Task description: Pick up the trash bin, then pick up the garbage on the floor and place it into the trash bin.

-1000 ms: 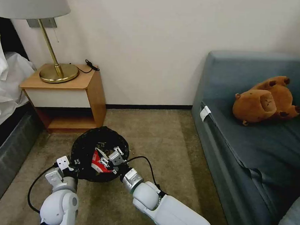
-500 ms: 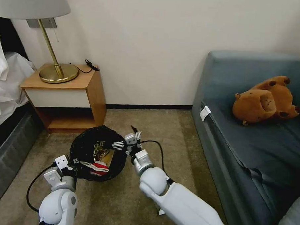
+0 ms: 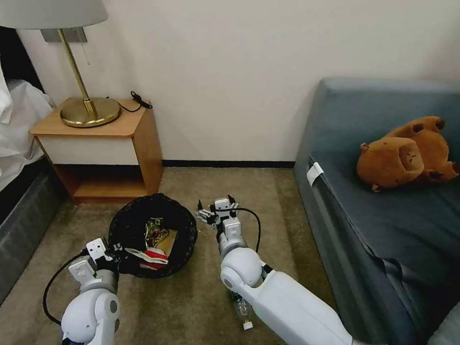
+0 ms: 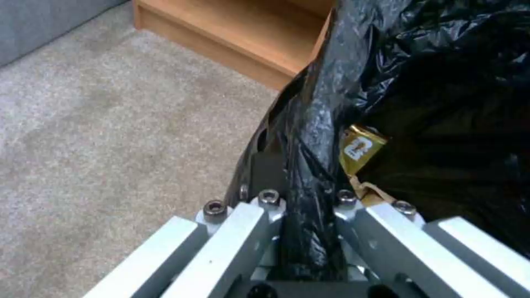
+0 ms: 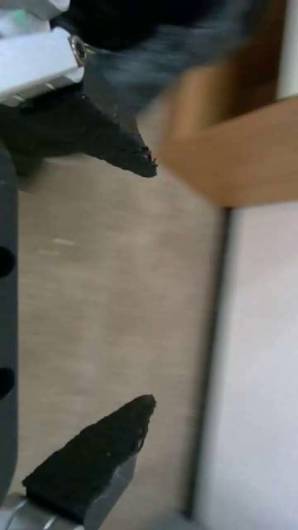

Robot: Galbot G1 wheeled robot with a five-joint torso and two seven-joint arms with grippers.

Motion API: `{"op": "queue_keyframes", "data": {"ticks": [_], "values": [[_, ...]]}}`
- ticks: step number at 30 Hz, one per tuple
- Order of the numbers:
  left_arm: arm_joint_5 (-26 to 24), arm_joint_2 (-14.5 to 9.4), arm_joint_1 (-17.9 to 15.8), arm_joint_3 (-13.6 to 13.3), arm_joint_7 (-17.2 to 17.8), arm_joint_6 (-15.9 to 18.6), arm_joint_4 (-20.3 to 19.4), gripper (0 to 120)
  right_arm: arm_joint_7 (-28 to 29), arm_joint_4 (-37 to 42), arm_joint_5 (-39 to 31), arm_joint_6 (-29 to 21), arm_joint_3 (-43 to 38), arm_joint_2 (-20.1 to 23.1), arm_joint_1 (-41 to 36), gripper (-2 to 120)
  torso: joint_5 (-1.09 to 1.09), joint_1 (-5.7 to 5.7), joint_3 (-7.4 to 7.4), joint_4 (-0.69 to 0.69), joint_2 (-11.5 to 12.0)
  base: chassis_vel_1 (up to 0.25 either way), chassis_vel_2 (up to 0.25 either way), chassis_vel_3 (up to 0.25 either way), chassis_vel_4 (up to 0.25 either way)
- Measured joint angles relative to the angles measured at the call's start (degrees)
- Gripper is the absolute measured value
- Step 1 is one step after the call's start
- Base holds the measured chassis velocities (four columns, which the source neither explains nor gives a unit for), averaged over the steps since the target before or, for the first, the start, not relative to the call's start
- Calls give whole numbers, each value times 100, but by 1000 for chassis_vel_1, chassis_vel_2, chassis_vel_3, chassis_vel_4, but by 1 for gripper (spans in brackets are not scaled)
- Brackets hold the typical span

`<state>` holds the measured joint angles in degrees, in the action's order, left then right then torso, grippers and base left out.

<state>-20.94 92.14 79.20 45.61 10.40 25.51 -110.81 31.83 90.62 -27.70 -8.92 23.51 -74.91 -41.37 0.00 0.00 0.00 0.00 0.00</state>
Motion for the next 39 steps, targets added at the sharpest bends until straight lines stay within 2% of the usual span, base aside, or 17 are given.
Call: {"op": "queue_keyframes", "data": {"ticks": [1, 3, 4, 5, 6, 7, 8, 10, 12, 17, 25, 33, 39], "values": [[0, 0, 0, -1, -1, 8, -7, 2, 187, -28, -115, -68, 16, 0, 39, 100, 0, 0, 0, 0, 0, 0, 0, 0, 0], [-2, 0, 0, -2, -4, 11, -11, 2, 467, 177, -567, -706, 31, 98, 56, 100, 1, 0, 0, 0, 0, 0, 0, 0, 0], [-2, 0, 0, -2, -4, 11, -11, 2, 467, 177, -567, -706, 31, 98, 56, 100, 1, 0, 0, 0, 0, 0, 0, 0, 0], [-2, 0, 0, -9, -6, 12, -9, 2, 918, 443, -1369, -1513, 27, 105, -12, 100, 0, 0, 1, 0, 0, 0, 0, 0, 0], [5, 0, 0, -15, -6, 12, -5, 2, 1255, 481, -1852, -1991, 6, 61, -39, 100, 0, 0, 1, 0, 0, 0, 0, 0, 0], [5, 0, 0, -15, -6, 12, -5, 2, 1255, 481, -1852, -1991, 6, 61, -39, 100, 0, 0, 1, 0, 0, 0, 0, 0, 0], [10, 0, 2, -16, -6, 12, -4, 2, 1409, 480, -2073, -2312, -41, 24, -65, 100, 0, 0, 1, 0, 0, 0, 0, 0, 0], [12, 0, 5, -22, -6, 12, -4, 2, 1450, 475, -2173, -2438, -65, 9, -78, 100, 0, 0, 0, 0, 0, 0, 0, 0, 0], [14, 0, 12, -21, -15, 11, -1, 2, 1666, 419, -2532, -2800, -130, -51, -193, 100, 0, 0, 1, 0, 0, 0, 0, 0, 0], [-13, 0, 16, 7, -21, 5, 2, 2, 1733, 203, -2511, -3053, -293, -143, -541, 100, 0, 0, 1, 0, 0, 0, 0, 0, 0], [-3, 0, 25, 5, -23, -10, 1, 2, 1606, -141, -1976, -3139, -634, -211, -1074, 100, 0, 1, 0, 0, 0, 0, 0, 0, 0], [26, 0, 12, -9, -23, -14, -1, 2, 1446, -166, -1836, -3150, -892, -221, -1354, 100, 0, 0, 1, 0, 0, 0, 0, 0, 0], [90, 0, 45, -42, -26, -32, -5, 2, 1169, -286, -1443, -3010, -989, -288, -1490, 100, 0, 0, 1, 0, 0, 0, 0, 0, 0]]}}
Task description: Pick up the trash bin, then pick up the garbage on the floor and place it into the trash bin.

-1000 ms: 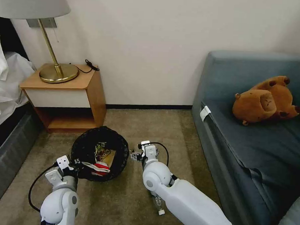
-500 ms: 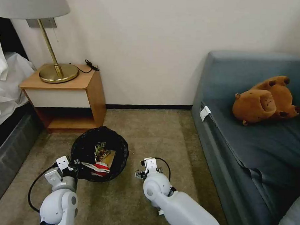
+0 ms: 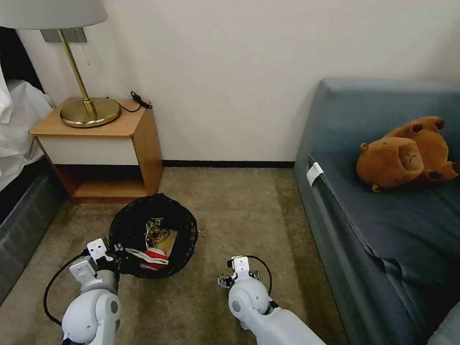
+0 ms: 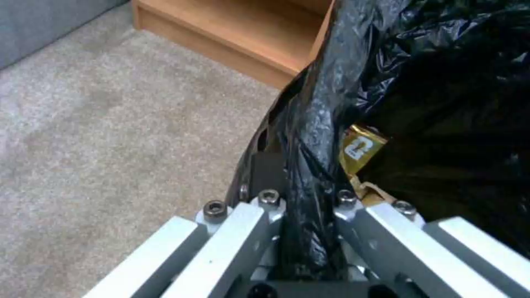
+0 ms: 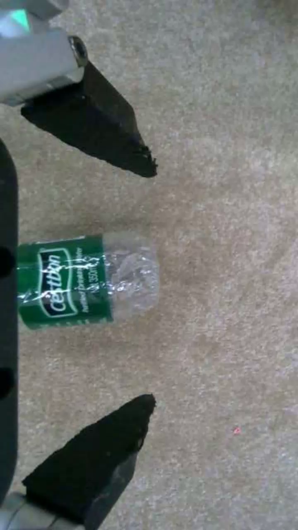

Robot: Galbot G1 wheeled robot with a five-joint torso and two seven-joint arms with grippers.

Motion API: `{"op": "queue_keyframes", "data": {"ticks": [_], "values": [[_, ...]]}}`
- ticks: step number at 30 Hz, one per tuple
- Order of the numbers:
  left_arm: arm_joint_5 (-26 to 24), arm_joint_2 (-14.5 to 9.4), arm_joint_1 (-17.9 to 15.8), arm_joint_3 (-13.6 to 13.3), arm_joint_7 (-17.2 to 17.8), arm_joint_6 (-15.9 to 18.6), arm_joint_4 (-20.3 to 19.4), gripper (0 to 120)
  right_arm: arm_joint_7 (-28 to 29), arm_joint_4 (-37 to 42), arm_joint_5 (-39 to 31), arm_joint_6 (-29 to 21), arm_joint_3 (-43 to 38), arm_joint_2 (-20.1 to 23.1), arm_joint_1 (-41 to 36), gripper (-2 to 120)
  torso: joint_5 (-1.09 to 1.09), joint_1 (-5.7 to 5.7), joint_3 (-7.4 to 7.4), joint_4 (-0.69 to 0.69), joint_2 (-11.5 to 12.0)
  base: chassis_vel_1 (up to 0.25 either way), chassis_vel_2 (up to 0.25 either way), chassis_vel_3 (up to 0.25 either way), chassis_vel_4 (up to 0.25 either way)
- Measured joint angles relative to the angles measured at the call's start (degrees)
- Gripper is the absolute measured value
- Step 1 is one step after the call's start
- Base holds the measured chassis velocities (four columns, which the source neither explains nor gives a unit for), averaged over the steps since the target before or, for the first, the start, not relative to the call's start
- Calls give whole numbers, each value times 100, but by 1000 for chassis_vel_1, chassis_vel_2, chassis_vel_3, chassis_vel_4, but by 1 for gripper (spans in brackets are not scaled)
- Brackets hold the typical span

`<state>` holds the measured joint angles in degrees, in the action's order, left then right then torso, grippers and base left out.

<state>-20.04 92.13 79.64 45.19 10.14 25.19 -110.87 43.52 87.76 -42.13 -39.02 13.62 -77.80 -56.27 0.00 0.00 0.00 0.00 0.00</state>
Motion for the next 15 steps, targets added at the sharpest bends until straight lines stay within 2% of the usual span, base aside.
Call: {"op": "queue_keyframes", "data": {"ticks": [15], "values": [[46, 0, 77, 22, -5, -27, -60, 2, -361, -387, 428, 254, -114, -144, -145, 100, 0, 0, 0, 0, 0, 0, 0, 0, 0]]}}
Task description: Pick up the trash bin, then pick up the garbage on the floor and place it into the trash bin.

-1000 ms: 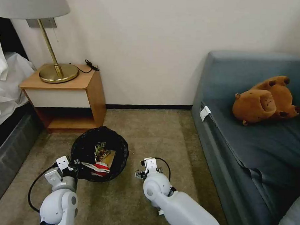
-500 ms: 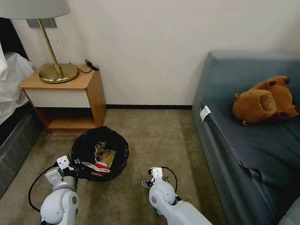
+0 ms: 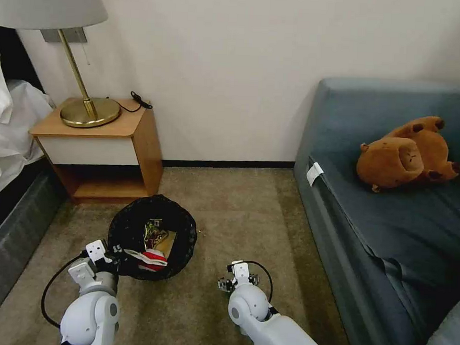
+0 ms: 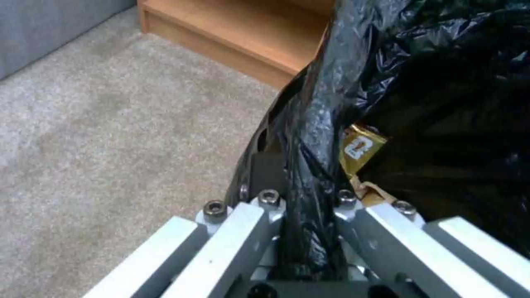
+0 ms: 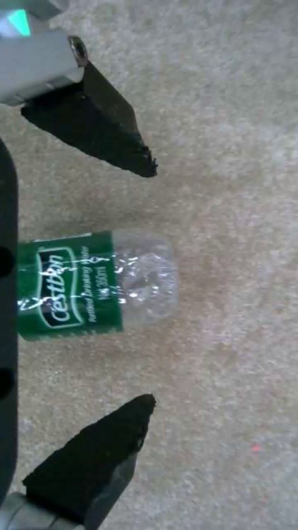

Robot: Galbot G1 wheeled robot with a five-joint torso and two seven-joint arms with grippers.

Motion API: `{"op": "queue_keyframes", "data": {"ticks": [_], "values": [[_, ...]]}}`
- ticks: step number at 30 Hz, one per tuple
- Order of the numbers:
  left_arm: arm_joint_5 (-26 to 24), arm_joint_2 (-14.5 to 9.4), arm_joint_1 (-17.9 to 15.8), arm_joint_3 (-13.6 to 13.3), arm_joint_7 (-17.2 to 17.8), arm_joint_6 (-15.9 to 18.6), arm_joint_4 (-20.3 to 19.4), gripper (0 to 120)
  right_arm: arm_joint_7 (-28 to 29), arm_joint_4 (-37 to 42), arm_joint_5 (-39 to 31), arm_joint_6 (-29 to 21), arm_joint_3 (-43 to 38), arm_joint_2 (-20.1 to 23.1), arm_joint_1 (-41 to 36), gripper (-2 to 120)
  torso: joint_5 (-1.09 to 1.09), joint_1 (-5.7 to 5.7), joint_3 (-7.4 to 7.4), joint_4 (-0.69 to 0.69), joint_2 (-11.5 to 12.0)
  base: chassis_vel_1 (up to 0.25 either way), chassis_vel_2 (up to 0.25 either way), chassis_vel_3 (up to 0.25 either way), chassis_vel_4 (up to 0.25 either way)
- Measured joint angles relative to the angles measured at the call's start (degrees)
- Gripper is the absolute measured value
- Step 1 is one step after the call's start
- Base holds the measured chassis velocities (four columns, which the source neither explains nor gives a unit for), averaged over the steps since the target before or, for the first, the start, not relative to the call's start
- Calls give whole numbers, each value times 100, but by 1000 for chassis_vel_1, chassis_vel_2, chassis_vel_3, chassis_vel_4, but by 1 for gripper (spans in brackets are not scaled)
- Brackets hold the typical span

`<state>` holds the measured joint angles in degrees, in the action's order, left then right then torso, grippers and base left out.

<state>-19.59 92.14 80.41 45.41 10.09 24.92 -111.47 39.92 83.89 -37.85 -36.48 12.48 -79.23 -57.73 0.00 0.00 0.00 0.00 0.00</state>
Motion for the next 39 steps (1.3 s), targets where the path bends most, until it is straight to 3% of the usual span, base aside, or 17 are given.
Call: {"op": "queue_keyframes", "data": {"ticks": [13, 39], "values": [[8, 0, -31, 14, 3, -26, 55, 2, -473, -368, 392, 266, -153, 16, -71, 100, 0, 0, 0, 0, 0, 0, 0, 0, 0], [-40, 0, 96, 48, 6, -63, -77, 2, -861, -1040, 732, 761, -489, -115, -181, 99, 0, 0, 0, 0, 0, 0, 0, 0, 0]]}}
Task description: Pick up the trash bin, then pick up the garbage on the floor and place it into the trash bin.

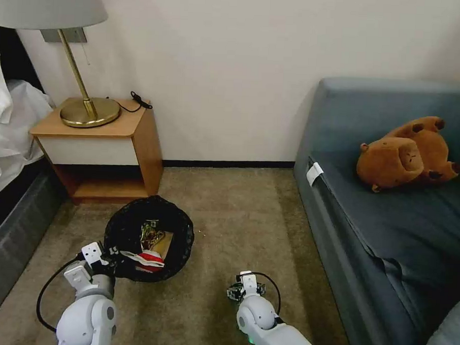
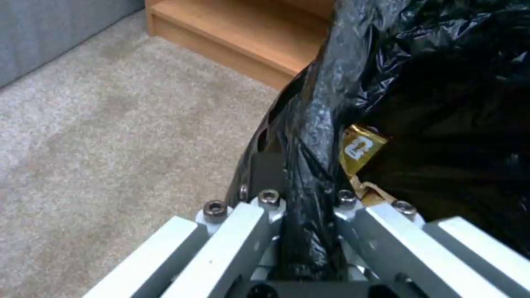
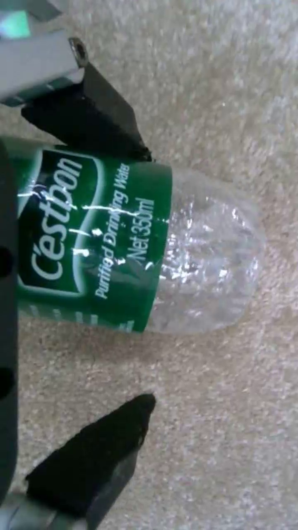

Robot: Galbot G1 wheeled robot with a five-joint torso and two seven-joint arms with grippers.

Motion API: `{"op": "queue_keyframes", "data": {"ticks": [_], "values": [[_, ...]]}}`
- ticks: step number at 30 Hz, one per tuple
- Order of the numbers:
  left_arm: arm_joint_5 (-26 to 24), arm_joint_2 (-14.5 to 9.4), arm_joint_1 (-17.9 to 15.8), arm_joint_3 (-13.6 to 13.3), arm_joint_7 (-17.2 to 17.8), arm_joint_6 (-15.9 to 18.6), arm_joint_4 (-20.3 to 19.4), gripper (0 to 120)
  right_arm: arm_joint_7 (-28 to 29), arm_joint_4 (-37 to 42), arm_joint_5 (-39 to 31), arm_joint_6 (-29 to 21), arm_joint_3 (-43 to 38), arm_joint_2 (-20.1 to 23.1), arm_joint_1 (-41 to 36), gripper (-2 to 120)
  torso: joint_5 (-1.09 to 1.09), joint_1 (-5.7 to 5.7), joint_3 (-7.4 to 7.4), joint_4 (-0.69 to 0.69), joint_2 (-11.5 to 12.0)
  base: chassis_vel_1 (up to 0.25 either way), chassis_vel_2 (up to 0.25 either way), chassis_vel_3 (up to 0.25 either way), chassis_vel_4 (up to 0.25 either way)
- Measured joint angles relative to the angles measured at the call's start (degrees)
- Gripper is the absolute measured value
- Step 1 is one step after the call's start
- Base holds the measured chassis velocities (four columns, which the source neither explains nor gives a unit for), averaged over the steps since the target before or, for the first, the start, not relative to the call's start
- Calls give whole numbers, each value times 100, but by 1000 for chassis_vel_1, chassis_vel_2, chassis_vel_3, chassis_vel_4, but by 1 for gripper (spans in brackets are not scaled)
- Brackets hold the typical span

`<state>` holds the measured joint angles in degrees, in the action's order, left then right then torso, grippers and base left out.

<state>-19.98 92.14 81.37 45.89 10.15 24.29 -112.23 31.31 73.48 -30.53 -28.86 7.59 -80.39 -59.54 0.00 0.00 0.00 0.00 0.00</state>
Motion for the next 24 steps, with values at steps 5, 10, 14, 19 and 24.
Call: {"op": "queue_keyframes", "data": {"ticks": [5, 10, 14, 19, 24], "values": [[24, 0, -14, -18, 8, 0, -2, 2, -108, -9, 42, 148, -46, 5, -15, 83, 0, 0, 0, 0, 0, 0, 0, 0, 0], [32, 0, -23, -23, 13, 2, -2, 2, -135, -87, 96, 230, -45, -31, -16, 65, 0, 0, 0, 0, 0, 0, 0, 0, 0], [26, 0, -44, 5, 17, 17, 5, 2, -149, -146, 157, 287, -34, -47, -8, 50, 0, 0, 0, 0, 0, 0, 0, 0, 0], [9, 0, -66, 20, 20, 27, 14, 2, -167, -172, 203, 338, -30, -49, 0, 36, 0, 0, 0, 0, 0, 0, 0, 0, 0], [8, 0, -67, 15, 22, 30, 19, 2, -192, -178, 260, 396, -29, -39, -15, 26, 0, 0, 0, 0, 0, 0, 0, 0, 0]]}}
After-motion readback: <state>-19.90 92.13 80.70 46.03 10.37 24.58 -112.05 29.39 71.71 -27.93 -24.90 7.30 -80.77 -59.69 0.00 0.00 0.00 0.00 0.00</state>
